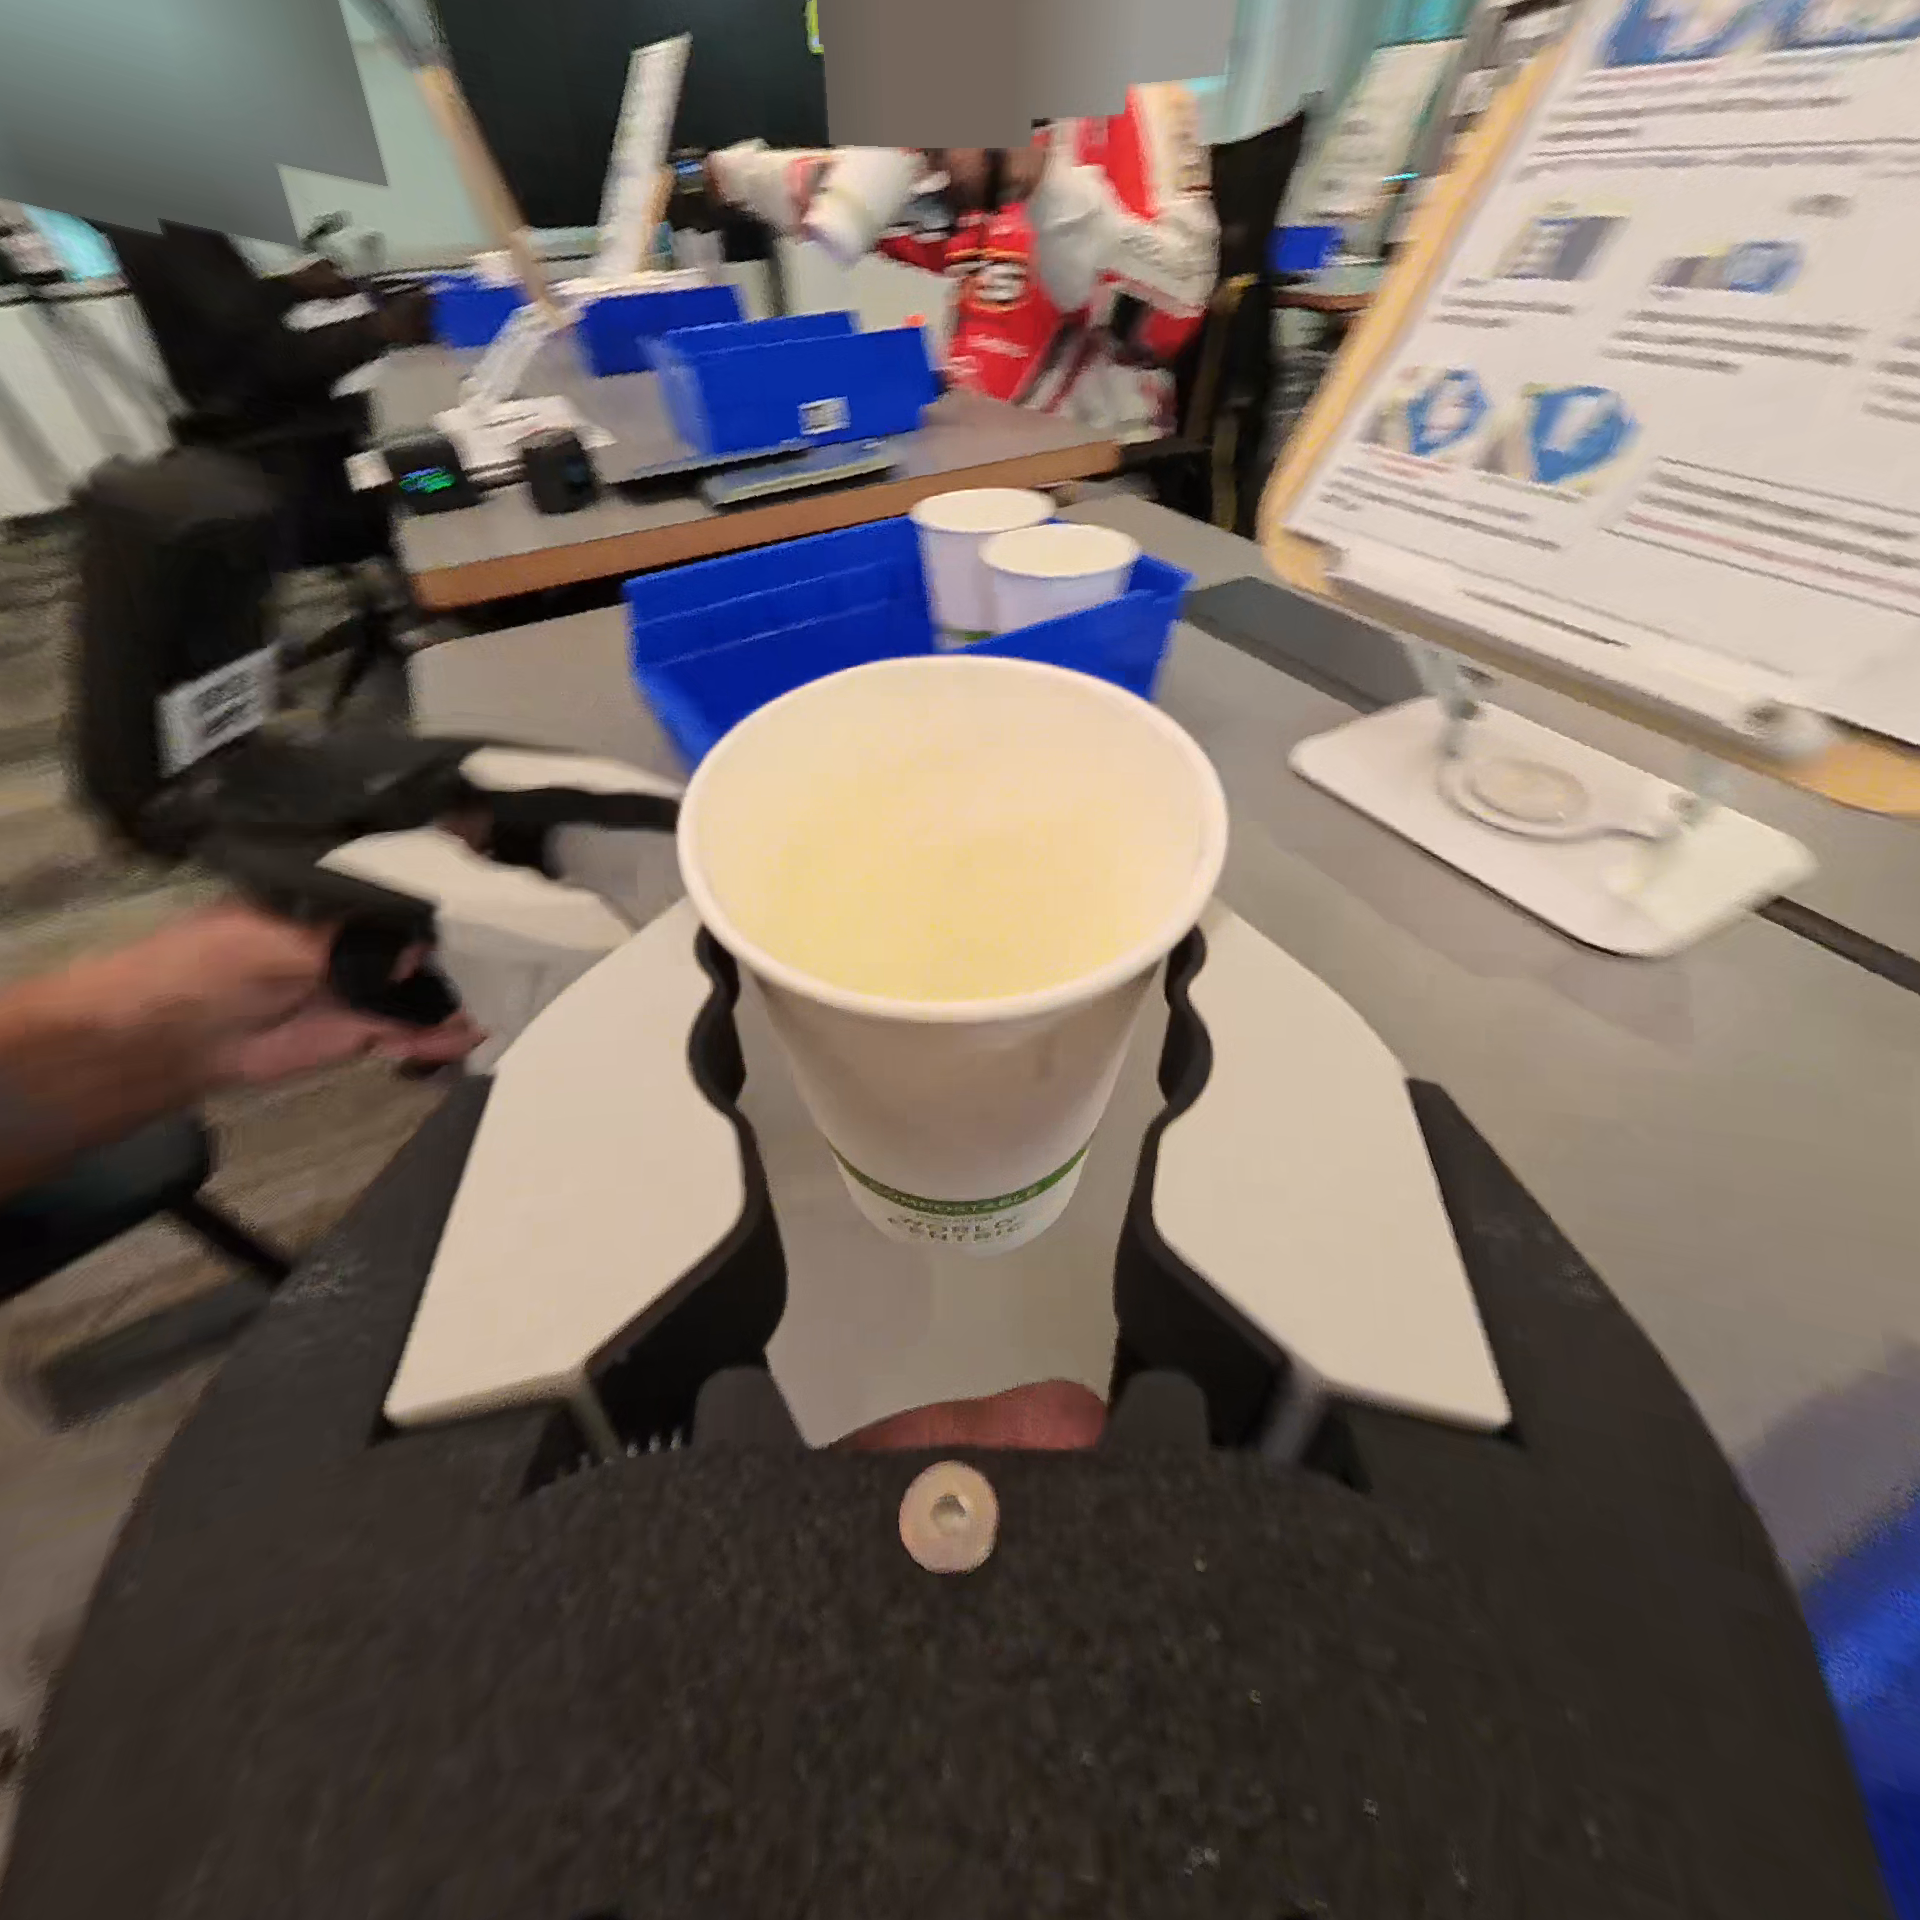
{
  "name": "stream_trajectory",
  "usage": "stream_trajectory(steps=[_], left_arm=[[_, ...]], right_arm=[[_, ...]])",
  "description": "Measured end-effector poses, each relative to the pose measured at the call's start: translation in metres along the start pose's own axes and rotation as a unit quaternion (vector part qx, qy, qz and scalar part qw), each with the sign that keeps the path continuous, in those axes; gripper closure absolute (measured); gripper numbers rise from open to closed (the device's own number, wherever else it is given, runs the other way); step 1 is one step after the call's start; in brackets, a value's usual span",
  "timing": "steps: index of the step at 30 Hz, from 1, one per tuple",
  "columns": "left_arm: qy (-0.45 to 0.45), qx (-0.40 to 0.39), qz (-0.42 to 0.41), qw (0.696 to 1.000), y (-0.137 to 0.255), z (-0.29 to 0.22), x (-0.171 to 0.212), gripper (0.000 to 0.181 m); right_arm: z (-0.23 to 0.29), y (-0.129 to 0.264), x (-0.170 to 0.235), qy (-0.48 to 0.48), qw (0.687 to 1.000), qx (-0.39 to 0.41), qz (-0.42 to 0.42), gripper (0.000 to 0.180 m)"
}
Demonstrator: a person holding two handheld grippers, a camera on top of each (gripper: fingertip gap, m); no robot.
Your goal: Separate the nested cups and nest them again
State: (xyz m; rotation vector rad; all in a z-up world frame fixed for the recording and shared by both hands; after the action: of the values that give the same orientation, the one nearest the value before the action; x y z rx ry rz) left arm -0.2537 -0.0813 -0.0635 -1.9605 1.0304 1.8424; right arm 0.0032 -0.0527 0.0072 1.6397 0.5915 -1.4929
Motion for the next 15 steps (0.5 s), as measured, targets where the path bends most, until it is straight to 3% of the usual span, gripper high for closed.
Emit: stream_trajectory(steps=[2,5,9,15], left_arm=[[0.014,-0.027,-0.019,0.999,0.008,-0.003,0.012,0.107],[0.021,-0.021,-0.028,0.999,0.01,-0.006,0.017,0.108],[0.014,0.004,-0.01,1.0,0.002,-0.007,0.022,0.107],[0.006,0.025,0.008,1.0,0.0,-0.017,0.03,0.107]], right_arm=[[-0.01,0.022,-0.008,0.003,0.996,0.09,-0.014,0.1],[-0.051,0.077,-0.034,-0.009,0.964,0.26,-0.043,0.1],[-0.122,0.129,-0.045,-0.046,0.918,0.394,-0.016,0.099],[-0.191,0.126,-0.001,-0.124,0.908,0.394,0.063,0.098]])
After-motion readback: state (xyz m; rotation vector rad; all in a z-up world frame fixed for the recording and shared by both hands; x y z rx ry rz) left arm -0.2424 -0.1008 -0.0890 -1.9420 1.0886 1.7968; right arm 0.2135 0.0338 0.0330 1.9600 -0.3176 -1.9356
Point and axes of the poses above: each gripper's, where its closed fingertips meet, y back along the fingers, x out of its underside, z = x × y across the jaws, the point moved 9 cm from there along y, back along the fingers, and after that the axes turned 4 degrees about z, right-handed, at the moved point
